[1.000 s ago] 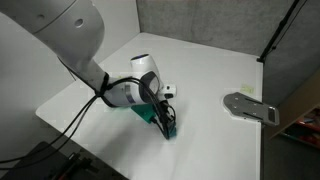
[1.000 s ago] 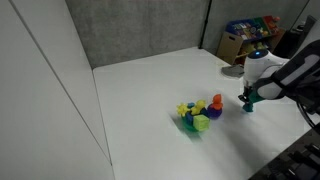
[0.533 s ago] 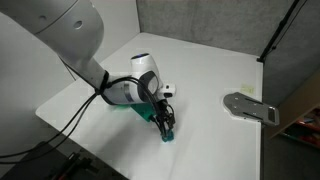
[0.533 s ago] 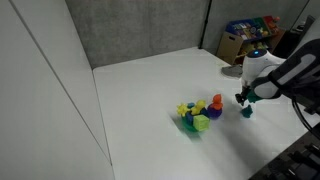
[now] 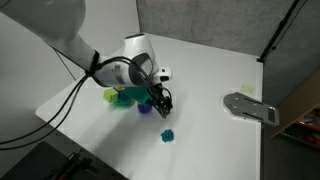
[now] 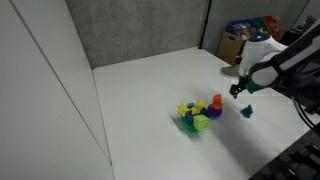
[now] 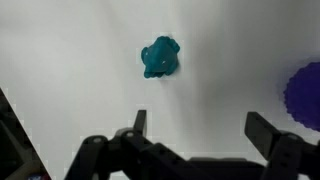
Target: Pick up the green toy from the green bowl and put it on the table
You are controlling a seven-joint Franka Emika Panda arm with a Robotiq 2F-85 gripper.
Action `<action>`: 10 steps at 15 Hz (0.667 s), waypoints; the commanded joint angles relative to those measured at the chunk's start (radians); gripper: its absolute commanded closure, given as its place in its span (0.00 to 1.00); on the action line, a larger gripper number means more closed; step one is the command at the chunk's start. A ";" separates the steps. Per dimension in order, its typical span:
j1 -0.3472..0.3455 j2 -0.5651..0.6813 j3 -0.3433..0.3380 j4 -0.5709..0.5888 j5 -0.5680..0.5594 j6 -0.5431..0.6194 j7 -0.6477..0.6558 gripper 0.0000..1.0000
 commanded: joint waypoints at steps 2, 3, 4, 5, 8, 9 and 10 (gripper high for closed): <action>-0.038 -0.135 0.049 -0.019 0.035 -0.112 -0.092 0.00; -0.049 -0.160 0.069 -0.017 0.045 -0.138 -0.116 0.00; -0.058 -0.182 0.088 -0.014 0.055 -0.166 -0.137 0.00; -0.066 -0.203 0.107 -0.008 0.067 -0.201 -0.160 0.00; -0.093 -0.271 0.174 -0.001 0.121 -0.293 -0.251 0.00; -0.103 -0.295 0.198 -0.002 0.152 -0.321 -0.292 0.00; -0.108 -0.314 0.218 -0.001 0.179 -0.348 -0.322 0.00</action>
